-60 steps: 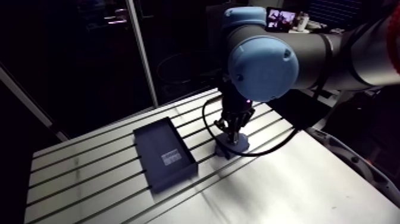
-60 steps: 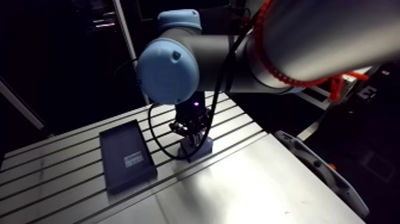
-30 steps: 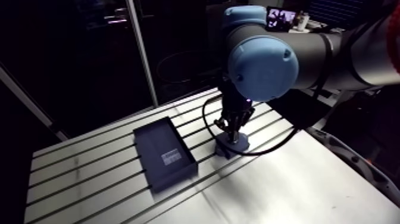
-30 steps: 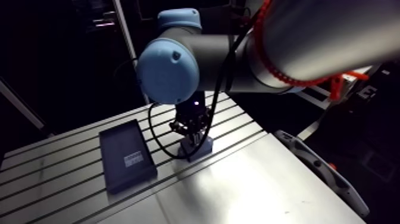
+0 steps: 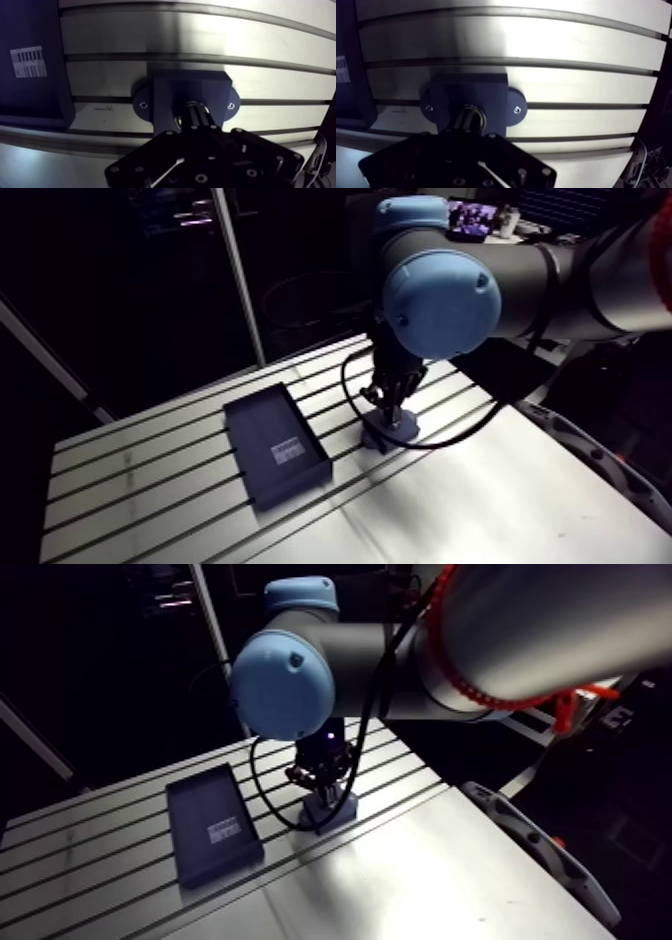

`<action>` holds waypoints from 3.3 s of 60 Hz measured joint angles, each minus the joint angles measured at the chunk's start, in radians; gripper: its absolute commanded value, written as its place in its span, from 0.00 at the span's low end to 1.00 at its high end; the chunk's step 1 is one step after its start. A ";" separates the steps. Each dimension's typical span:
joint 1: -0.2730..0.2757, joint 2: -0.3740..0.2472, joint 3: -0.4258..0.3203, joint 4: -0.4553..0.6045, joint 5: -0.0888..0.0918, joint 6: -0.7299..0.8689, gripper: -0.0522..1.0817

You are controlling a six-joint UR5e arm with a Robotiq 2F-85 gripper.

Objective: Pick up the bearing and press it into the housing until flush.

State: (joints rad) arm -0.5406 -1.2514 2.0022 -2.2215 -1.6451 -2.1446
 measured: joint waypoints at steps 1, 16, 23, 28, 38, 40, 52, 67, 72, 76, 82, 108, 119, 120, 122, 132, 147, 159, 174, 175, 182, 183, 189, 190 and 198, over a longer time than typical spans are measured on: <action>0.000 0.000 0.000 0.000 0.000 0.000 0.85; 0.002 -0.001 0.003 0.002 0.001 -0.002 0.85; 0.003 -0.002 0.003 0.004 0.001 -0.006 0.85; 0.003 -0.004 0.004 0.005 0.001 -0.008 0.85; 0.003 -0.009 0.004 0.005 -0.001 -0.012 0.85; 0.002 -0.010 0.004 0.005 -0.001 -0.012 0.85; 0.002 -0.012 0.004 0.006 -0.001 -0.013 0.85; 0.002 -0.012 0.004 0.008 -0.002 -0.014 0.85; 0.002 -0.012 0.004 0.008 -0.002 -0.015 0.85; 0.002 -0.012 0.005 0.008 -0.002 -0.016 0.85; 0.002 -0.012 0.007 0.008 -0.002 -0.019 0.85; -0.001 -0.013 0.018 0.003 -0.002 -0.028 0.85; -0.002 -0.012 0.020 0.001 -0.002 -0.029 0.85; -0.002 -0.012 0.020 0.001 -0.002 -0.029 0.85; -0.002 -0.012 0.020 0.001 -0.001 -0.029 0.85; -0.003 -0.012 0.020 0.001 -0.001 -0.030 0.85; -0.003 -0.012 0.020 0.001 0.001 -0.032 0.85; -0.003 -0.011 0.020 0.001 -0.001 -0.039 0.85; -0.002 -0.011 0.018 0.000 -0.001 -0.042 0.85; -0.002 -0.012 0.018 0.000 -0.001 -0.042 0.85; -0.002 -0.012 0.018 0.000 0.000 -0.042 0.85; -0.002 -0.012 0.018 -0.001 0.000 -0.042 0.85; -0.002 -0.012 0.018 -0.001 0.000 -0.042 0.85; -0.002 -0.012 0.018 -0.001 0.000 -0.042 0.85; -0.001 -0.011 0.017 -0.001 0.001 -0.042 0.85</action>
State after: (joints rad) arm -0.5419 -1.2629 2.0191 -2.2226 -1.6442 -2.1868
